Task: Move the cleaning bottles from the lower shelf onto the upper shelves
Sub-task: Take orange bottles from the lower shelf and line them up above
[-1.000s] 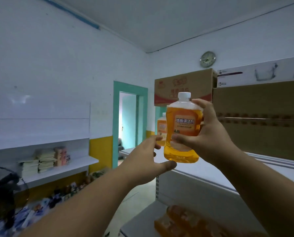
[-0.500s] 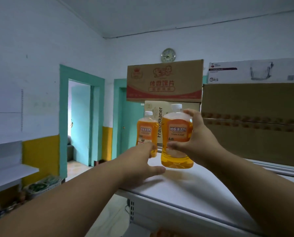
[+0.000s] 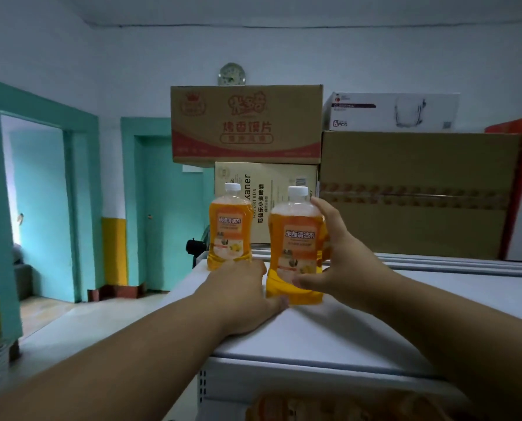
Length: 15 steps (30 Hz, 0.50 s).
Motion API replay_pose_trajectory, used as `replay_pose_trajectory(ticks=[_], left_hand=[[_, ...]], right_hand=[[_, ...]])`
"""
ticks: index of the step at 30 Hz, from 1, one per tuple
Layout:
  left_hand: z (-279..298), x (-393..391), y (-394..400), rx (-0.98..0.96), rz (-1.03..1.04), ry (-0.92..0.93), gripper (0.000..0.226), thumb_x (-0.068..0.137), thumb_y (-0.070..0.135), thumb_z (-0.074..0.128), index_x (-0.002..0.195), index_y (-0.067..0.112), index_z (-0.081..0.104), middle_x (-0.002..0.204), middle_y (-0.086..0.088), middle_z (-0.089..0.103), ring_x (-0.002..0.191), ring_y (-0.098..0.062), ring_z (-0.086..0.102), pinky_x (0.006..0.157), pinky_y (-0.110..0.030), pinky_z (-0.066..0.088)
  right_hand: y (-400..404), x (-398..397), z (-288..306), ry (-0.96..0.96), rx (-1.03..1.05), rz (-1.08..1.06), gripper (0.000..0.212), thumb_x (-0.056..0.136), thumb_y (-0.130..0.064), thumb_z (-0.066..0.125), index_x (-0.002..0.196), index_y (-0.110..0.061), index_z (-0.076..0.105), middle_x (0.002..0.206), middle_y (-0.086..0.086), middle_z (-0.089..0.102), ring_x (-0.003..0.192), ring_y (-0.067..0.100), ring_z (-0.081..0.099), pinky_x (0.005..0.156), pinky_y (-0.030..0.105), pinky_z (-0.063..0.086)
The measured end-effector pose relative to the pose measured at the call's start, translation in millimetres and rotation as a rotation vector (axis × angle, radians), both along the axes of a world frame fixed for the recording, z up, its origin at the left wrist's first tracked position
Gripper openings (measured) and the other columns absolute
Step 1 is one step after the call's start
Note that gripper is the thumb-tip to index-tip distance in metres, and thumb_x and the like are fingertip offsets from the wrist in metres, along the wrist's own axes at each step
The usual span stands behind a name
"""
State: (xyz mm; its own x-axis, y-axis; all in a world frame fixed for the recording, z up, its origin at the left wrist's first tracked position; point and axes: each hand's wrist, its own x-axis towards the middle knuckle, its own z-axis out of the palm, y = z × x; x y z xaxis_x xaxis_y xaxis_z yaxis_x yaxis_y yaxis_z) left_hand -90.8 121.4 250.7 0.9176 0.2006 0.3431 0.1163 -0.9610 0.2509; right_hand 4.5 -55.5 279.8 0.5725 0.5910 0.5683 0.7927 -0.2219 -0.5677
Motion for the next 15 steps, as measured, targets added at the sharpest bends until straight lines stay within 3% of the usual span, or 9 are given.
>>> replay_pose_trajectory(ticks=[4,7,10,15], left_hand=[[-3.1,-2.8,0.7,-0.031,0.052,-0.025,0.075,0.074,0.078,0.058,0.133,0.032,0.048,0.135,0.004,0.056,0.121,-0.02,0.05,0.1,-0.043,0.046],[-2.3,-4.1,0.9,-0.012,0.089,-0.013,0.08,0.071,0.082,0.055,0.133,0.031,0.05,0.133,0.002,0.057,0.121,-0.023,0.049,0.1,-0.044,0.046],[-1.0,-4.3,2.9,-0.007,0.111,0.039,0.084,0.073,0.082,0.053,0.136,0.027,0.048,0.137,-0.002,0.053,0.125,-0.026,0.044,0.103,-0.045,0.043],[2.5,-2.6,8.3,-0.004,0.144,0.111,0.087,0.074,0.083,0.052,0.138,0.023,0.047,0.142,-0.005,0.048,0.128,-0.028,0.041,0.105,-0.045,0.04]], right_hand=[[11.0,-0.8,-0.3,-0.066,-0.034,-0.088,0.123,0.06,-0.035,0.092,0.14,-0.062,0.002,0.101,-0.032,0.048,0.082,-0.006,0.058,0.05,0.006,0.044],[25.7,6.2,5.6,-0.088,-0.08,-0.136,0.126,0.058,-0.031,0.093,0.145,-0.052,0.004,0.111,-0.018,0.051,0.091,0.004,0.06,0.067,0.011,0.044],[42.9,13.6,8.1,-0.113,-0.105,-0.167,0.128,0.058,-0.028,0.094,0.148,-0.047,0.005,0.117,-0.012,0.053,0.094,0.007,0.058,0.07,0.013,0.043],[64.5,24.6,10.4,-0.125,-0.142,-0.231,0.129,0.062,-0.023,0.092,0.15,-0.043,0.0,0.121,0.0,0.06,0.105,0.021,0.063,0.089,0.042,0.055]])
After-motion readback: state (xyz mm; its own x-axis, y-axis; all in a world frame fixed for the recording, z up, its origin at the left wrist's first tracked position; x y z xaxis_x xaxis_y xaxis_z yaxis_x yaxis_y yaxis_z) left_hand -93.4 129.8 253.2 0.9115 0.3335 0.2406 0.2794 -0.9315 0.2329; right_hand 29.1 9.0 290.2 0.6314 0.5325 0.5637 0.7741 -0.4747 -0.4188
